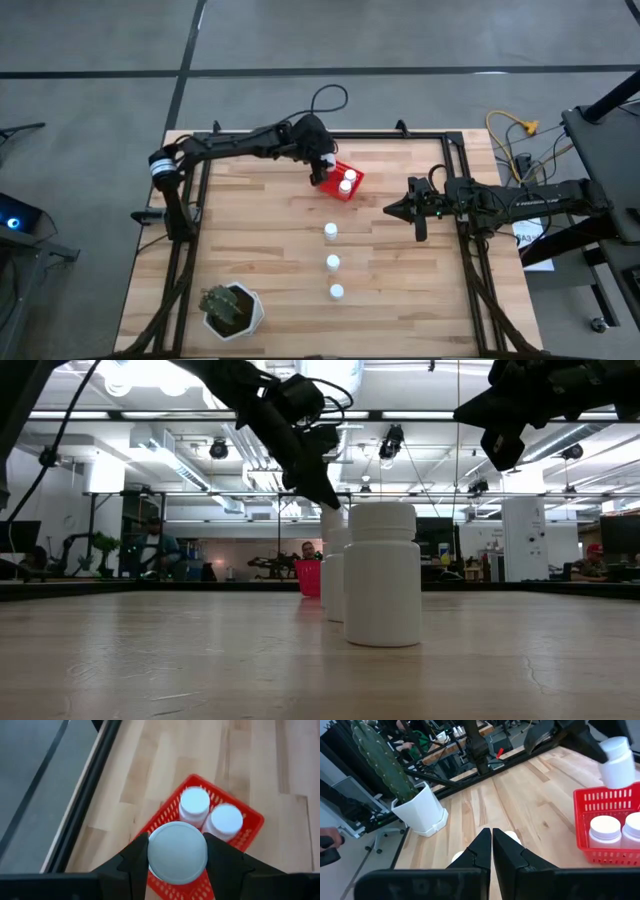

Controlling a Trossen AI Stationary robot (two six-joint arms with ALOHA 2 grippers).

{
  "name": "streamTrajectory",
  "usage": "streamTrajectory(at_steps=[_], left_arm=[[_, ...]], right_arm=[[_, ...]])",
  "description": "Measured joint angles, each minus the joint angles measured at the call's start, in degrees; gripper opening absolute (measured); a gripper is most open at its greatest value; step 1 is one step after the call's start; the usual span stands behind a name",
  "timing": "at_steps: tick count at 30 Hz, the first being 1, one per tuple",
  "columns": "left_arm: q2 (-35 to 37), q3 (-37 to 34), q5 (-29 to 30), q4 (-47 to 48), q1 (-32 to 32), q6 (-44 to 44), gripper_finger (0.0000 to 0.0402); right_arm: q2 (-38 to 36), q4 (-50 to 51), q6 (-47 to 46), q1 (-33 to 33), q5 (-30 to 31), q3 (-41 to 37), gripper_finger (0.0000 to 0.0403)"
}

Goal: Pick and place pill bottles into a basket
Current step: Put the white pill bottle into the red bin

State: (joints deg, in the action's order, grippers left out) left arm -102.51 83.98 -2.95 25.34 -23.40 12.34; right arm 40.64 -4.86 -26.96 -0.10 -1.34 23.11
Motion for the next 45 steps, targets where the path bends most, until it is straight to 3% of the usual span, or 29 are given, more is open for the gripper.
streamTrajectory(at_steps=[15, 45], left_arm=[[-5.6, 0.0, -4.5, -2.4, 0.2, 0.0, 0.0142], [-10.9, -0.6, -4.2, -10.0, -0.2, 0.0, 0.0142]], right_arm=[[0.0, 0.0, -1.6, 0.0, 0.0, 0.0, 0.0009], [0.0, 0.0, -2.0, 0.0, 0.0, 0.0, 0.0009]])
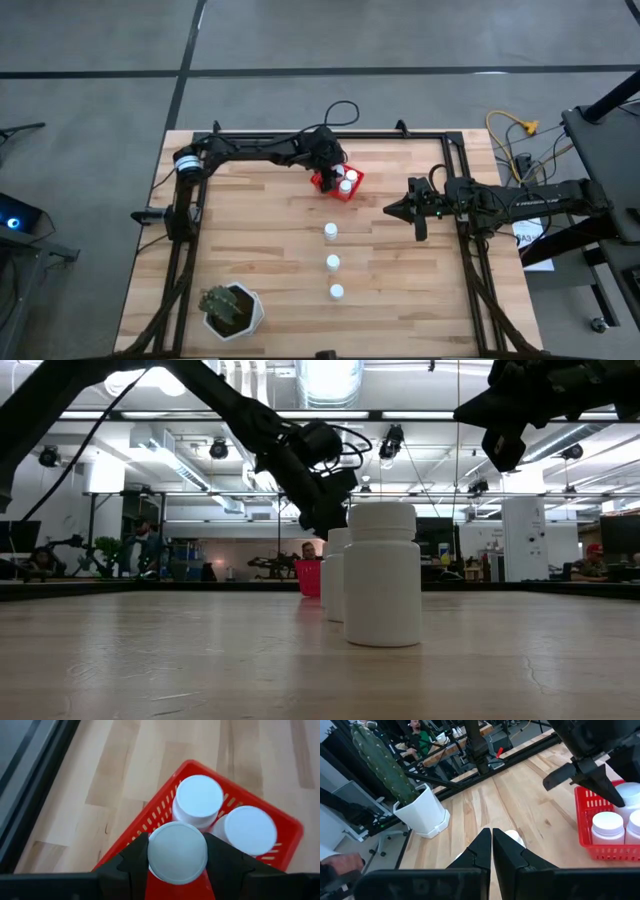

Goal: Pick and place pill bottles into a basket
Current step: Put the white pill bottle into the red bin

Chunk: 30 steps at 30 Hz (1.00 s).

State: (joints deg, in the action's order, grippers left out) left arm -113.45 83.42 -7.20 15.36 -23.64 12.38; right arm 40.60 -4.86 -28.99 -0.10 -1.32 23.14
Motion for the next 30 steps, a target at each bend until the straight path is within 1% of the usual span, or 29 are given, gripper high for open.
streamTrajectory(at_steps=[19, 30], left_arm=[[-0.5, 0.1, -0.1, -1.8, -0.4, 0.1, 0.0142], [-2.1, 0.2, -0.6, -1.8, -0.8, 0.0, 0.0142]], right_arm=[[0.0, 0.0, -0.9, 0.0, 0.0, 0.0, 0.0008], [0.0, -0.1, -1.0, 0.0, 0.0, 0.0, 0.0009]])
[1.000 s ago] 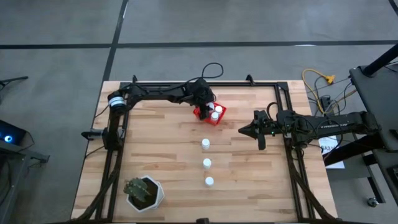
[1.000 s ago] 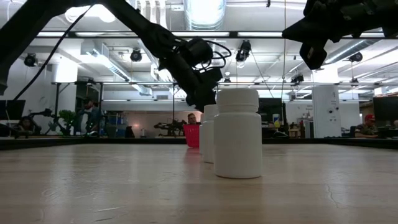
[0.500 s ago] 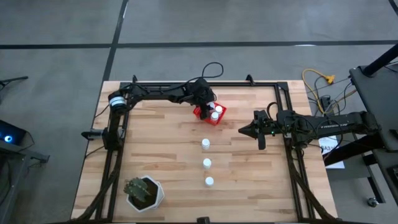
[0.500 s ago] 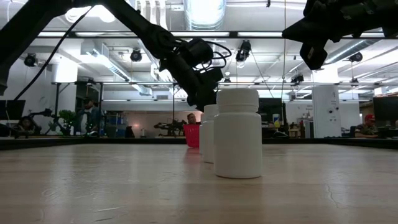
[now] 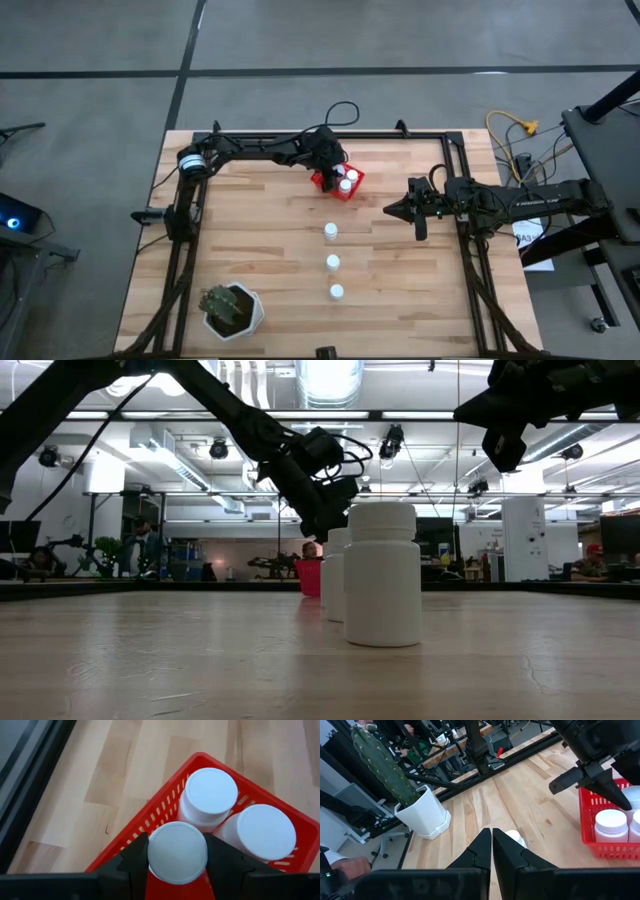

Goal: Pick and place pill bottles into a basket
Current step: Put the white pill bottle into the red bin

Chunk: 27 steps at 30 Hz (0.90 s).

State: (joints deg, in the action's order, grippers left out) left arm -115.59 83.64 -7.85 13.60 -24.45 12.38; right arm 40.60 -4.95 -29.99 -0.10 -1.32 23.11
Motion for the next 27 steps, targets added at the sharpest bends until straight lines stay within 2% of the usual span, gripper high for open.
streamTrajectory(at_steps=[7, 14, 27], left_arm=[[0.0, 0.0, 0.0, -0.2, 0.0, 0.0, 0.0143], [0.0, 0.3, 0.1, -1.6, 0.0, -0.1, 0.0221], [0.2, 3.6, 0.8, -1.0, 0.0, 0.0, 0.0231]], right_arm=[[0.0, 0.0, 0.0, 0.0, 0.0, 0.0, 0.0009], [0.0, 0.0, 0.0, 0.0, 0.0, 0.0, 0.0009], [0.0, 0.0, 0.1, 0.0, 0.0, 0.0, 0.0009]])
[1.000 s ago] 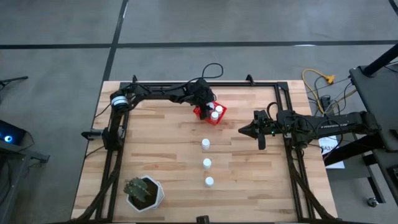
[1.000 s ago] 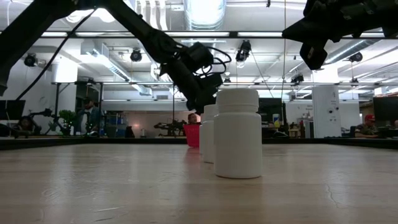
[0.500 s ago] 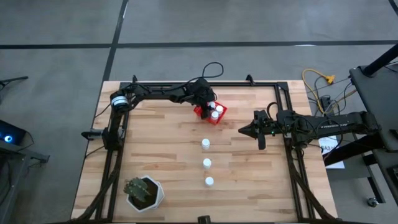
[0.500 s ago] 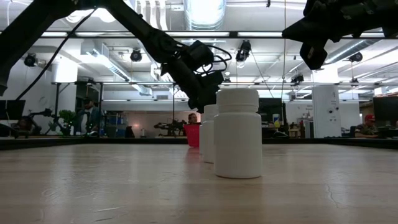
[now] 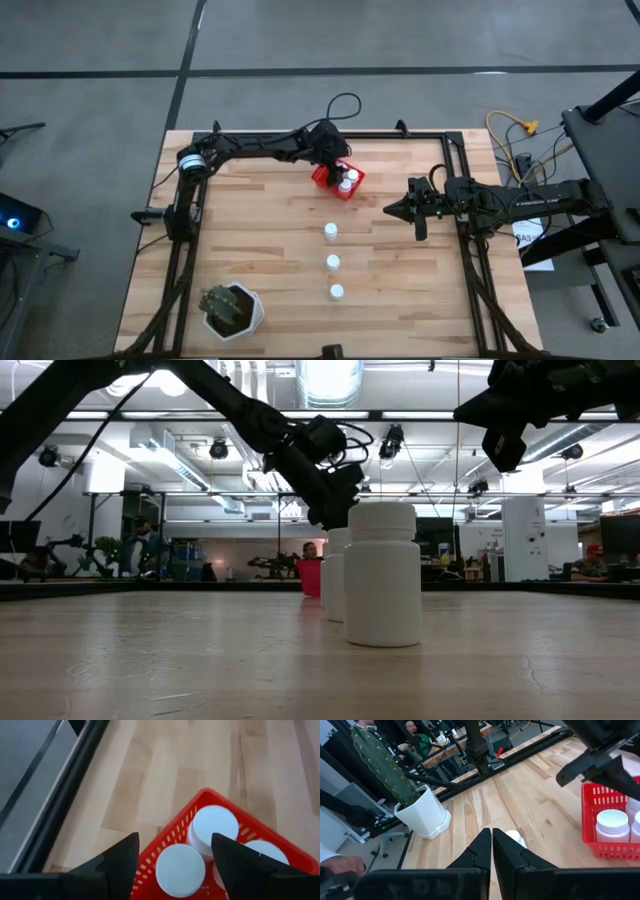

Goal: Pick and place pill bottles into a basket
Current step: Put the white pill bottle into the red bin

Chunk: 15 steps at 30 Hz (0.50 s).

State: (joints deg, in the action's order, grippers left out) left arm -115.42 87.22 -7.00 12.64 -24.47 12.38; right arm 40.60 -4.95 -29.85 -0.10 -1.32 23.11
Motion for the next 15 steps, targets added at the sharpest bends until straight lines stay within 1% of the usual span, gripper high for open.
streamTrajectory(at_steps=[6, 10, 15], left_arm=[[2.5, 3.9, 0.0, 3.2, 0.0, 0.0, 0.0232], [6.7, 4.2, 0.0, 3.4, 0.1, -0.6, 0.0232], [12.7, 2.3, -0.1, 3.0, 0.1, -3.1, 0.0232]], right_arm=[[0.0, 0.0, -0.1, 0.0, 0.0, 0.0, 0.0009], [0.0, 0.0, 0.1, 0.0, 0.0, 0.0, 0.0009], [0.0, 0.0, 1.5, 0.0, 0.0, 0.0, 0.0009]])
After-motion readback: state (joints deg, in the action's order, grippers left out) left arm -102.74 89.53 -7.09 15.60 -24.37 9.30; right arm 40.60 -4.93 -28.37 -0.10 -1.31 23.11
